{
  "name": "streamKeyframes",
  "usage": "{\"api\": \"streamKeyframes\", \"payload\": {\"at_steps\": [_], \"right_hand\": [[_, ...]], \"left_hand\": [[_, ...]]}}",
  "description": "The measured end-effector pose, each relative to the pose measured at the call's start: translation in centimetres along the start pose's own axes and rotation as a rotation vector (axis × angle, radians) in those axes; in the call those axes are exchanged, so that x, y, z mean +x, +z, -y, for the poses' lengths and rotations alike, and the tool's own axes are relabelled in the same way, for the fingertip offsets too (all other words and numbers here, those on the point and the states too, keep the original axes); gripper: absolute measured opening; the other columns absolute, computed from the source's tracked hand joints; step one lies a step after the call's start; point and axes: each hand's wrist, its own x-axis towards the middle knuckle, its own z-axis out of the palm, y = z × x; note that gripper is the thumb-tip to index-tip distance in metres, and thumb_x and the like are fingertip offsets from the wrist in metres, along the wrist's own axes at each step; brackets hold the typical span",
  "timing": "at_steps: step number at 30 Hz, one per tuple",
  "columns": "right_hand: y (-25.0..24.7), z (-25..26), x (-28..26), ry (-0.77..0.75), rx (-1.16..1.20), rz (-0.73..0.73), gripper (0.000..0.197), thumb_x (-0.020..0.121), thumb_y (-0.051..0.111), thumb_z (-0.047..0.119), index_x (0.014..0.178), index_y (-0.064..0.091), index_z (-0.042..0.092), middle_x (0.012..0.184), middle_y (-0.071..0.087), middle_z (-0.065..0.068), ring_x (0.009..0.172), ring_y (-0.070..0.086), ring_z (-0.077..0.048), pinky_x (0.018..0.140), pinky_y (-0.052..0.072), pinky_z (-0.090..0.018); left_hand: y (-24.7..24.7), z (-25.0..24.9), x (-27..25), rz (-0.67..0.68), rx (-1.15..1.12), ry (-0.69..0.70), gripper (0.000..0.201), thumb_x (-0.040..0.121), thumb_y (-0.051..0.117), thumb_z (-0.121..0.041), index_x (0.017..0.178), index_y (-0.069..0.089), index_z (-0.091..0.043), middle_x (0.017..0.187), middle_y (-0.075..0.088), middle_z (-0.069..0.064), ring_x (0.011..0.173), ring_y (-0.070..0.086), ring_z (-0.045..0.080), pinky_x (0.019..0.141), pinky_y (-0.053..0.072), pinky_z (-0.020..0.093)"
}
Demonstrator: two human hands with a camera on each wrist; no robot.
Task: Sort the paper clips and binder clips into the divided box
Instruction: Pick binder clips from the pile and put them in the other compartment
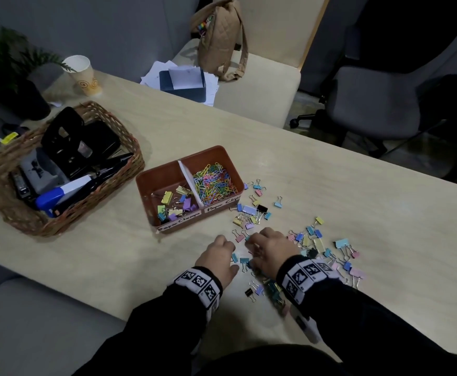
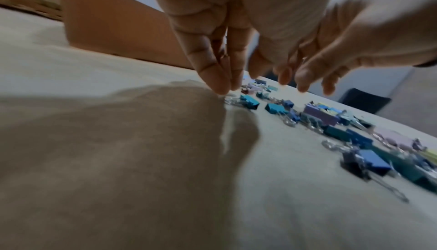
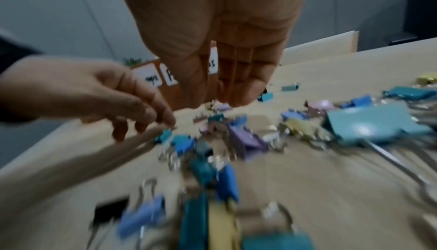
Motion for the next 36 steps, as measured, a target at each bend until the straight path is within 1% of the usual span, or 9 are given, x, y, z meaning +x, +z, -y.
{"api": "streamKeyframes", "payload": {"at_steps": [4, 7, 11, 17, 23, 27, 30, 33, 36], "right_hand": [[1.1, 1.0, 0.5, -0.011, -0.051, 0.061, 0.032, 0.084, 0.062, 0.018, 0.115, 0.056, 0.022, 0.116, 0.046, -0.003, 0.106, 0.051, -0.025, 0.083, 0.05, -0.033], [1.8, 1.3, 0.9, 0.018, -0.03, 0.055, 0.03, 0.084, 0.057, 0.008, 0.113, 0.057, 0.016, 0.113, 0.045, -0.008, 0.101, 0.053, -0.028, 0.082, 0.051, -0.034], [2.0, 1.5, 1.3, 0.095, 0.017, 0.044, 0.031, 0.08, 0.061, 0.004, 0.108, 0.056, 0.013, 0.111, 0.041, -0.009, 0.094, 0.055, -0.028, 0.085, 0.052, -0.037], [2.2, 1.7, 2.0, 0.141, 0.015, 0.066, 0.035, 0.076, 0.065, 0.009, 0.109, 0.055, 0.014, 0.109, 0.041, -0.01, 0.095, 0.054, -0.029, 0.085, 0.053, -0.035], [2.1, 1.9, 2.3, 0.159, -0.015, 0.083, 0.037, 0.076, 0.063, 0.013, 0.11, 0.052, 0.016, 0.11, 0.042, -0.011, 0.099, 0.05, -0.03, 0.086, 0.05, -0.035], [2.0, 2.0, 2.0, 0.119, 0.067, 0.075, 0.026, 0.078, 0.063, 0.006, 0.103, 0.056, 0.012, 0.109, 0.043, -0.01, 0.092, 0.056, -0.028, 0.084, 0.05, -0.032], [1.1, 1.6, 1.6, 0.12, 0.153, 0.033, 0.022, 0.082, 0.059, 0.002, 0.1, 0.06, 0.014, 0.107, 0.054, -0.006, 0.094, 0.059, -0.026, 0.079, 0.047, -0.026], [-0.2, 1.7, 1.3, 0.105, 0.369, -0.043, 0.019, 0.087, 0.052, 0.004, 0.093, 0.065, 0.016, 0.095, 0.068, 0.001, 0.087, 0.064, -0.017, 0.082, 0.054, -0.031], [-2.1, 3.3, 1.6, 0.066, 0.536, 0.0, 0.019, 0.092, 0.049, 0.005, 0.093, 0.066, 0.014, 0.092, 0.071, 0.003, 0.081, 0.064, -0.012, 0.079, 0.055, -0.027]], "left_hand": [[-0.1, -0.7, 0.1, 0.028, 0.061, -0.026, 0.021, 0.09, 0.05, -0.012, 0.111, 0.054, -0.012, 0.118, 0.046, 0.01, 0.103, 0.056, 0.033, 0.087, 0.046, 0.04], [-0.2, -1.0, 0.0, 0.049, 0.1, -0.069, 0.022, 0.089, 0.049, -0.01, 0.111, 0.054, -0.009, 0.116, 0.048, 0.011, 0.102, 0.057, 0.034, 0.085, 0.046, 0.039], [-0.2, -1.0, 0.0, 0.044, 0.107, -0.073, 0.024, 0.089, 0.048, -0.008, 0.113, 0.052, -0.009, 0.117, 0.051, 0.012, 0.104, 0.057, 0.034, 0.086, 0.046, 0.038], [-0.1, -1.4, -0.3, 0.006, 0.058, -0.015, 0.038, 0.088, 0.057, -0.026, 0.123, 0.05, -0.013, 0.124, 0.046, 0.007, 0.112, 0.054, 0.028, 0.092, 0.044, 0.036], [-0.6, -2.0, 0.3, 0.025, 0.115, -0.015, 0.03, 0.088, 0.055, -0.018, 0.117, 0.051, -0.01, 0.12, 0.049, 0.01, 0.108, 0.056, 0.031, 0.087, 0.044, 0.037], [-0.7, -2.1, 0.2, 0.028, 0.079, -0.065, 0.036, 0.085, 0.058, -0.024, 0.118, 0.051, -0.01, 0.119, 0.051, 0.01, 0.108, 0.055, 0.03, 0.087, 0.044, 0.034], [-1.5, -1.3, -0.6, -0.061, -0.065, -0.13, 0.026, 0.079, 0.063, -0.028, 0.102, 0.059, -0.016, 0.104, 0.058, 0.004, 0.095, 0.058, 0.023, 0.078, 0.046, 0.028], [-2.4, 0.2, -1.8, -0.181, -0.392, -0.219, 0.009, 0.074, 0.066, -0.024, 0.079, 0.058, -0.022, 0.077, 0.063, -0.002, 0.071, 0.058, 0.016, 0.064, 0.045, 0.022], [-3.5, 2.4, -2.4, -0.218, -0.859, -0.334, 0.013, 0.081, 0.057, -0.014, 0.068, 0.057, -0.018, 0.057, 0.058, 0.006, 0.054, 0.053, 0.022, 0.056, 0.045, 0.032]]}}
